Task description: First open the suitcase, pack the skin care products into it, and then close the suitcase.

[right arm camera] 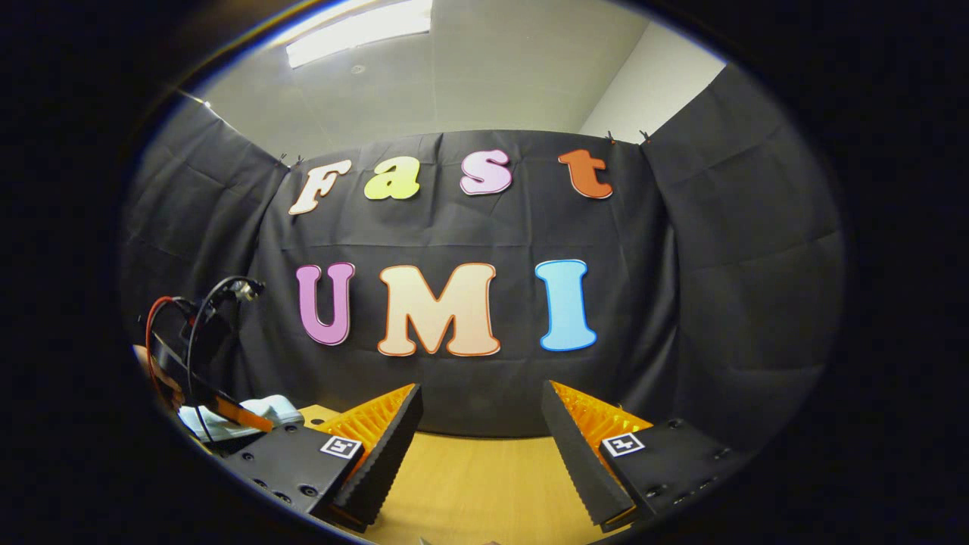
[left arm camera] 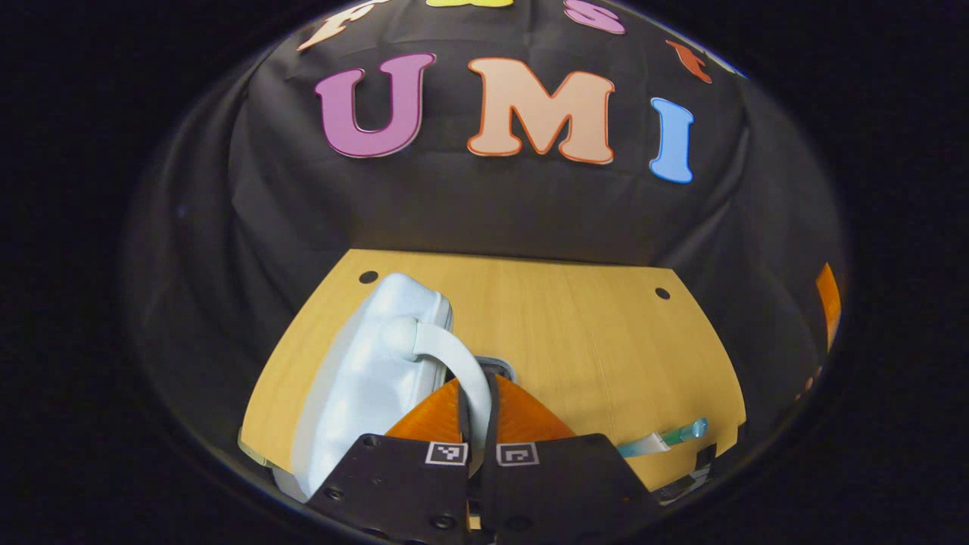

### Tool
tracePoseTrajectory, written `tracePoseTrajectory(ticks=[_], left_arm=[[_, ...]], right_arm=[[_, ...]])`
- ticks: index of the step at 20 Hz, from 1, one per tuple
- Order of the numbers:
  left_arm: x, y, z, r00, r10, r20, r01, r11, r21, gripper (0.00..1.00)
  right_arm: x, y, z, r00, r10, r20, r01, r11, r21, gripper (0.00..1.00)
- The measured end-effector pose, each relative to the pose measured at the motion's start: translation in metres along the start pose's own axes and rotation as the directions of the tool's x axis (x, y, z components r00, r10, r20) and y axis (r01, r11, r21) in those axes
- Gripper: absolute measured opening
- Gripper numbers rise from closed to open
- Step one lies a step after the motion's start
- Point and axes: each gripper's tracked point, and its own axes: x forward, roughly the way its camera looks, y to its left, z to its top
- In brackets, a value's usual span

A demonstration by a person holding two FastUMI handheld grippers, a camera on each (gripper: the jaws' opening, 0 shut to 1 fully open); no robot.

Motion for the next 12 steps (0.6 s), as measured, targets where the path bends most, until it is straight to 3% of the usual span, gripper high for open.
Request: tracePoseTrajectory(ticks=[3,12], left_arm=[[-0.007,0.034,0.018,0.999,0.011,0.041,-0.009,0.999,-0.035,0.00],[-0.010,0.143,0.044,0.993,0.063,0.096,-0.064,0.998,0.008,0.00]], right_arm=[[0.006,0.025,0.008,1.000,0.018,0.021,-0.018,1.000,-0.024,0.99],[0.023,0.110,0.008,0.998,0.027,0.048,-0.024,0.998,-0.058,0.99]])
